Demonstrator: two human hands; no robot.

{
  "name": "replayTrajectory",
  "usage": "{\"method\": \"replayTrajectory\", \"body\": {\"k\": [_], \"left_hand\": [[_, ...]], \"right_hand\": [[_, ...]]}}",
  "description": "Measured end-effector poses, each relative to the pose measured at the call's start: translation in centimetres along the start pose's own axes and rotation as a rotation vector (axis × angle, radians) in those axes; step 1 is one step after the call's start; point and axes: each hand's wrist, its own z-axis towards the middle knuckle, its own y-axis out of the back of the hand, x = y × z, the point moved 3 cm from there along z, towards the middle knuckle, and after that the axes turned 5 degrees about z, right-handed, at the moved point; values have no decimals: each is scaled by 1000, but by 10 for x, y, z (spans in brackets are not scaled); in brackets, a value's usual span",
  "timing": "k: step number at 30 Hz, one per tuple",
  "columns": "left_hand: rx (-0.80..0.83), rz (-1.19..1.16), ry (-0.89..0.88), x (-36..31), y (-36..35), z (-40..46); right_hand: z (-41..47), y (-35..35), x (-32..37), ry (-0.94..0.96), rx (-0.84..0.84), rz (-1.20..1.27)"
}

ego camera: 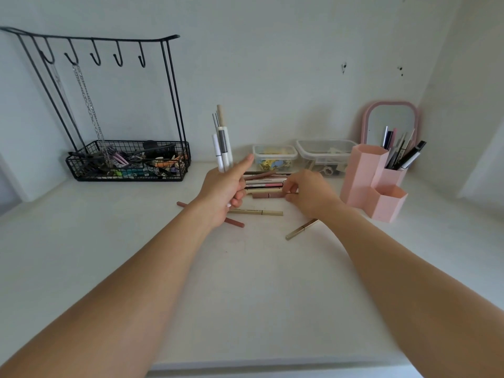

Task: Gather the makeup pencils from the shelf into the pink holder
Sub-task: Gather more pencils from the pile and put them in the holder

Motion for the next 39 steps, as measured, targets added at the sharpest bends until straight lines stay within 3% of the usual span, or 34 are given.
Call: {"method": "replayTrajectory", "body": {"k": [9,14,18,21,31,39], "left_hand": [[8,28,42,2,-1,-1],[89,51,36,-2,-10,-8],[105,98,11,-4,-12,-11],[117,107,4,-2,-12,-12],[254,161,26,3,-26,-16],[368,159,13,4,-23,-12]], "right_hand": [[1,2,3,16,-9,53],[-3,17,22,32,-150,571],[-12,23,41,47,-68,1001],[-16,21,49,82,10,1144],[-24,16,56,172,57,1049],[-20,11,46,75,117,1118]]}}
